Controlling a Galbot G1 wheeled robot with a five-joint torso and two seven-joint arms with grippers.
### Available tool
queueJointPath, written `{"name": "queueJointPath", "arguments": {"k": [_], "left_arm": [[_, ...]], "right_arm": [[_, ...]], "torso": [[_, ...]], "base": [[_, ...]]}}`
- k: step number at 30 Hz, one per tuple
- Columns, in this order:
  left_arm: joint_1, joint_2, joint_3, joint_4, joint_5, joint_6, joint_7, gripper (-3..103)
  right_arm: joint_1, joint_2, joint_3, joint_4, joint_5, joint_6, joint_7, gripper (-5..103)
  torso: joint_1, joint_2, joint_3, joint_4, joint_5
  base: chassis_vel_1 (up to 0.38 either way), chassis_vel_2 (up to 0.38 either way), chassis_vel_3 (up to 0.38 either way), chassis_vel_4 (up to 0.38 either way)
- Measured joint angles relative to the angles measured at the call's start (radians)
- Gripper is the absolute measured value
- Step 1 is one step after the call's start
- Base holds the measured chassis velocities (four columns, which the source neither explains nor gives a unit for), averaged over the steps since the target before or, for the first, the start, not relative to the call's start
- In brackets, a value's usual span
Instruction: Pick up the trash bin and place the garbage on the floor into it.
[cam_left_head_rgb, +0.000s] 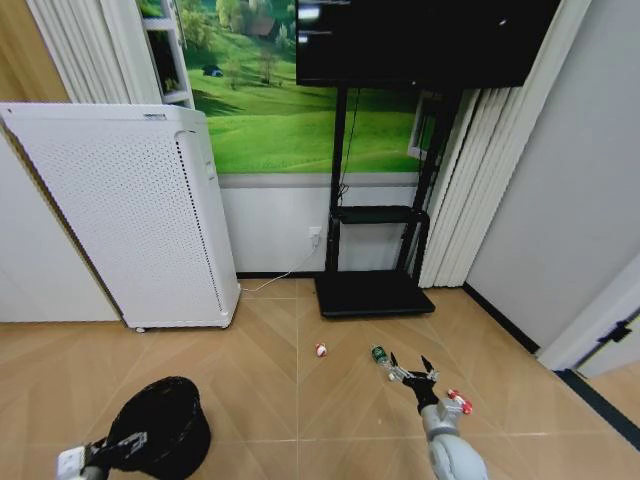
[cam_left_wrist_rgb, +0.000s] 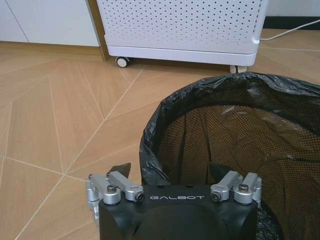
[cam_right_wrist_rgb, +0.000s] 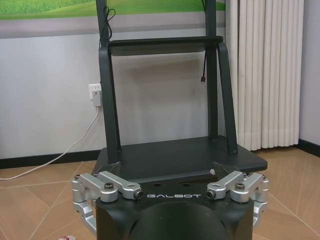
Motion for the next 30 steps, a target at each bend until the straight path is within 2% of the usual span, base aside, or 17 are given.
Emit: {"name": "queueJointPath", "arguments": {"k": [2,5,6,8,9,11,14,15,16,19,21,30], "left_arm": [[0.000,-0.001,0.001,0.000,0.000,-0.002,-0.001,86],[0.000,-0.009,0.003,-0.005,0.000,-0.007,-0.008,70],[0.000,-0.009,0.003,-0.005,0.000,-0.007,-0.008,70],[0.005,-0.014,0.004,-0.015,-0.001,-0.007,-0.012,58],[0.005,-0.014,0.004,-0.015,-0.001,-0.007,-0.012,58],[0.006,-0.015,0.004,-0.019,-0.001,-0.006,-0.012,47],[0.007,-0.016,0.003,-0.021,-0.001,-0.006,-0.012,43],[0.008,-0.016,0.003,-0.025,-0.001,-0.006,-0.011,36],[0.009,-0.016,0.002,-0.028,0.000,-0.006,-0.011,25],[0.009,-0.017,0.002,-0.030,0.000,-0.006,-0.011,25],[0.011,-0.018,0.002,-0.037,-0.001,-0.008,-0.010,11],[-0.003,-0.011,0.008,-0.036,-0.002,-0.036,-0.010,10]], "right_arm": [[0.000,0.000,0.000,0.000,0.000,0.000,0.000,100],[-0.001,-0.002,0.001,-0.002,0.002,0.003,0.000,100],[-0.001,-0.002,0.001,-0.002,0.002,0.003,0.000,100],[-0.001,-0.004,0.002,-0.010,0.004,0.007,0.000,100],[-0.001,-0.004,0.002,-0.010,0.004,0.007,0.000,100],[-0.001,-0.005,0.003,-0.014,0.005,0.009,0.000,100],[-0.001,-0.005,0.003,-0.016,0.006,0.010,0.000,100],[0.000,-0.006,0.004,-0.019,0.006,0.012,0.000,100],[0.000,-0.006,0.004,-0.023,0.007,0.015,0.000,100],[0.001,-0.006,0.004,-0.025,0.007,0.015,0.000,100],[0.001,-0.004,0.005,-0.030,0.006,0.018,0.000,100],[0.000,0.004,0.005,-0.040,0.000,0.023,-0.001,100]], "torso": [[0.000,0.000,0.000,0.0000,0.0000],[0.000,0.000,0.000,0.0001,-0.0003],[0.000,0.000,0.000,0.0001,-0.0003],[0.000,0.000,0.000,0.0002,-0.0005],[0.000,0.000,0.000,0.0002,-0.0005],[0.000,0.000,0.000,0.0002,-0.0006],[0.000,0.000,0.000,0.0001,-0.0006],[0.000,0.000,0.000,0.0001,-0.0006],[0.000,0.000,0.000,0.0001,-0.0005],[0.000,0.000,0.000,0.0002,-0.0005],[0.000,0.000,0.000,0.0000,-0.0006],[0.000,0.000,0.000,0.0001,-0.0002]], "base": [[0.000,0.000,0.000,0.000],[0.000,0.000,0.000,0.000],[0.000,0.000,0.000,0.000],[0.000,0.000,0.000,0.000],[0.000,0.000,0.000,0.000],[0.000,0.000,0.000,0.000],[0.000,0.000,0.000,0.000],[0.000,0.000,0.000,0.000],[0.000,0.000,0.000,0.000],[0.000,0.000,0.000,0.000],[0.000,0.000,0.000,0.000],[0.000,0.000,0.000,0.000]]}}
